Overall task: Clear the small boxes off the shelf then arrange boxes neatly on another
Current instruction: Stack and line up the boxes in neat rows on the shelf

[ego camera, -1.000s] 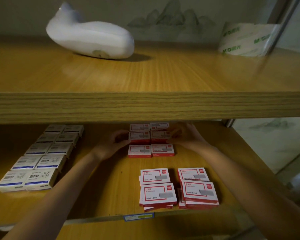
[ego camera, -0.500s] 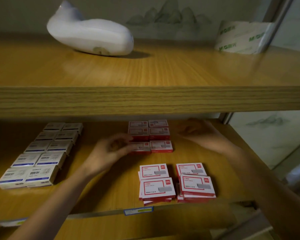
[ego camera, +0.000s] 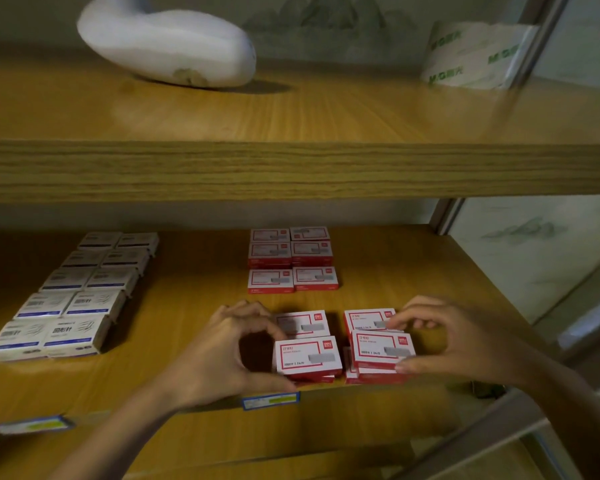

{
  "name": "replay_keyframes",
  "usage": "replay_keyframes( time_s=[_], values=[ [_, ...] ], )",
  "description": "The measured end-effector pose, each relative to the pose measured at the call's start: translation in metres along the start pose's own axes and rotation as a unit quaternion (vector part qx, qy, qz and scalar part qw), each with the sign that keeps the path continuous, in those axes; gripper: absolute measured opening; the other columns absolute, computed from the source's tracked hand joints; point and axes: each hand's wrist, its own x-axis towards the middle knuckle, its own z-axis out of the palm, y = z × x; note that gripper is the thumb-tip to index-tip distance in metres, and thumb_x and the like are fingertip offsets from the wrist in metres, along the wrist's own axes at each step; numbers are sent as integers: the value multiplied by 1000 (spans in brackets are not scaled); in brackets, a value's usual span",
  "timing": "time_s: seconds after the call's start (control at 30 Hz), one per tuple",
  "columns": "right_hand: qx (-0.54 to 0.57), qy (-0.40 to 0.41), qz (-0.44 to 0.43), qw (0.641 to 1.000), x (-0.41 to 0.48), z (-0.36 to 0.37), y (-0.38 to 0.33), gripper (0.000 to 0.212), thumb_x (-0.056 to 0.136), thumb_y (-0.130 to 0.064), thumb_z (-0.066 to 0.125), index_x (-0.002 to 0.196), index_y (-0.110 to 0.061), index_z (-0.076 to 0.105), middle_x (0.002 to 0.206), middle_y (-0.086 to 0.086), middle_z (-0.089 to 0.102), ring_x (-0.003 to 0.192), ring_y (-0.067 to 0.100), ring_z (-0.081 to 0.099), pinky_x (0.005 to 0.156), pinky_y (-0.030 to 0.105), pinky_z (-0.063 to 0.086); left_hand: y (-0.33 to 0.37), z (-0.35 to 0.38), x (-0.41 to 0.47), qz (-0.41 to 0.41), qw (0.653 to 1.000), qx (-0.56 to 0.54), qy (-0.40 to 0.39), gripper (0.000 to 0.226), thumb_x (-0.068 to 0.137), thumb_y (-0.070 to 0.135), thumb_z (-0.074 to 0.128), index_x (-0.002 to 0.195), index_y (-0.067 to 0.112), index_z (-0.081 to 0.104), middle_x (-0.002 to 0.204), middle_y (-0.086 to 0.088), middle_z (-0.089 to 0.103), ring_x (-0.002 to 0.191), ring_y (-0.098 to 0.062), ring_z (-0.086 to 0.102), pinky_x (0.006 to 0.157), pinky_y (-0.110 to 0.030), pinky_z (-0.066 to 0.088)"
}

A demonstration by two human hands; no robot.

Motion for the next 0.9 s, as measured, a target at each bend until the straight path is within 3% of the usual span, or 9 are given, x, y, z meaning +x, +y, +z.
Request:
replay_keyframes(
  time_s=[0.2,0.37,0.47,0.53,0.6,0.67,0.73,0.8,0.9],
  values=[
    [-36,4,-8,999,-1,2,-1,42,61,-66,61,98,-49,50,97,-32,50,95,-9,45,67,7,40,4,2,-2,12,999,-27,27,41,61,56,71,95,38,61,103,31,51,106,5,43,91,-27,39],
    [-22,21,-17,999,18,-11,-3,32,71,-51,61,101,-43,53,89,-25,53,90,-6,47,64,13,43,-7,-19,1,-9,994,-58,96,44,62,59,67,100,38,61,106,24,53,107,4,47,85,-20,43],
    [-34,38,-23,998,45,-15,-5,33,76,-44,61,106,-43,49,89,-27,50,85,-11,46,57,11,34,-21,-32,13,-40,989,-70,126,41,64,59,66,101,43,57,109,23,55,106,5,50,82,-20,43],
    [-38,59,-6,998,66,-13,-5,37,75,-51,60,110,-44,49,94,-27,51,86,-10,49,63,8,32,-32,-35,23,-78,987,-83,117,44,67,54,65,107,41,55,113,17,58,104,2,54,82,-22,46],
    [-59,88,18,994,85,-9,-3,48,74,-57,58,117,-36,52,111,-20,52,101,1,49,76,14,36,-43,-36,34,-107,983,-93,113,47,67,49,63,111,35,55,116,11,58,102,-1,55,85,-19,45],
    [-78,103,19,991,101,-3,-1,51,76,-57,57,119,-30,52,120,-10,53,98,4,46,72,9,31,-51,-36,43,-110,984,-87,112,44,70,44,65,111,31,57,116,7,58,101,-3,54,84,-11,42],
    [-77,94,14,993,113,3,-1,51,78,-54,58,121,-27,52,121,-6,53,94,5,47,66,5,27,-57,-33,51,-113,986,-74,93,41,75,35,67,113,25,57,119,3,58,107,-9,53,89,-18,41],
    [-78,72,15,994,122,10,1,51,79,-52,57,122,-26,51,123,-2,53,98,10,51,68,14,35,-62,-29,55,-128,987,-68,75,42,77,31,68,116,23,56,124,0,56,112,-12,50,95,-25,38],
    [-83,68,24,994,128,20,5,49,80,-50,57,122,-27,50,125,-3,52,105,14,50,73,19,33,-66,-24,59,-148,985,-65,63,46,79,32,66,121,24,52,130,0,51,117,-13,46,96,-25,35]
  ],
)
